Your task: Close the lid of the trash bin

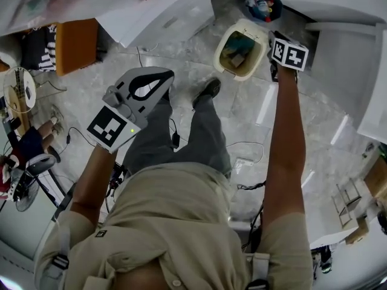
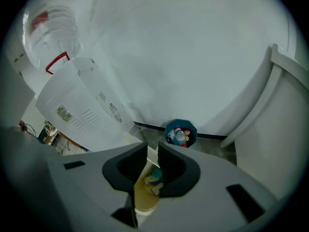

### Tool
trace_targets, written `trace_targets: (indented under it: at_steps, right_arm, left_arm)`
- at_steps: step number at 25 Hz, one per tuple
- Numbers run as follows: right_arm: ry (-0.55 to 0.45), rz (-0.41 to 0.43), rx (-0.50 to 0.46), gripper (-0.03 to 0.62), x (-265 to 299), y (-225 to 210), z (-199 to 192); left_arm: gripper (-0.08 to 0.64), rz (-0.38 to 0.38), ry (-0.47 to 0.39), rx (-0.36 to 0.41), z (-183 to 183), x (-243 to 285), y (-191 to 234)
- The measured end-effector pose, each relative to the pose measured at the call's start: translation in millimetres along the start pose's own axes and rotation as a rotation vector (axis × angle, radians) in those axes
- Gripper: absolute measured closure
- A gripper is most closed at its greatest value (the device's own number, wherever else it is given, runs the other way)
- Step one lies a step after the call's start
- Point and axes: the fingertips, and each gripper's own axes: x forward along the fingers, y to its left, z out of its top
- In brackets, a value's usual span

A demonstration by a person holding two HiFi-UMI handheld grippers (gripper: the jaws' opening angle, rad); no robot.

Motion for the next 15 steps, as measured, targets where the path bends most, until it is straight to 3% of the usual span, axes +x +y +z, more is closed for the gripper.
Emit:
trace_targets:
  at_steps: [15]
  right_arm:
    - [0.047, 0.009, 0.006, 0.546, 0.5, 12.4, -35.4]
  left_arm:
    - [0.545, -0.024, 0.017, -0.015, -12.9, 8.8, -1.6]
